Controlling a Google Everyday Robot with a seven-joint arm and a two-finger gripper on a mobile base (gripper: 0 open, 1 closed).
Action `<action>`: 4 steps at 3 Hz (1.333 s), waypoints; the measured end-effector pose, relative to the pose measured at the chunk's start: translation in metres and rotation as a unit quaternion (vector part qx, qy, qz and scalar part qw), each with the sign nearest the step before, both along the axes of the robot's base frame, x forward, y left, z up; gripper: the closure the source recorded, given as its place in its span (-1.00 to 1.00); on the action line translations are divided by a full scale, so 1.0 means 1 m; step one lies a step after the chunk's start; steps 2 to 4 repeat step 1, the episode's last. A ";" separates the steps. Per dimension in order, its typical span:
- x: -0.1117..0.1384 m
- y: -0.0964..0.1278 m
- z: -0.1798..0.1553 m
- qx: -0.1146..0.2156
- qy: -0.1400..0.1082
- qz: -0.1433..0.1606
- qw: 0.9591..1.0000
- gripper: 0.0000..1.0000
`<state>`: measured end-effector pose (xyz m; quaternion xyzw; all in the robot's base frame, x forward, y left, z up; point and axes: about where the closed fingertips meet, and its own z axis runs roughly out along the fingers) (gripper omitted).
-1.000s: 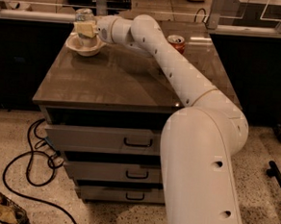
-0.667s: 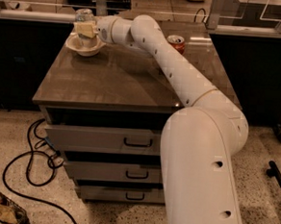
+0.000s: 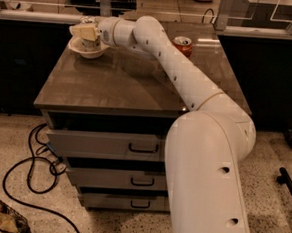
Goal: Place 7up can into paper bowl
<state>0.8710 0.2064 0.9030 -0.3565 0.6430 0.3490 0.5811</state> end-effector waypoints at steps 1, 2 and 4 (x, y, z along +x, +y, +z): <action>0.000 0.001 0.000 0.000 0.000 0.000 1.000 -1.00; 0.000 0.001 0.000 0.000 0.000 0.000 1.000 -1.00; 0.000 0.001 0.000 0.000 0.000 0.000 1.000 -1.00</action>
Offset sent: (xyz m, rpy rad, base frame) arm 0.0000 0.0000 0.0000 0.0000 0.0000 0.0000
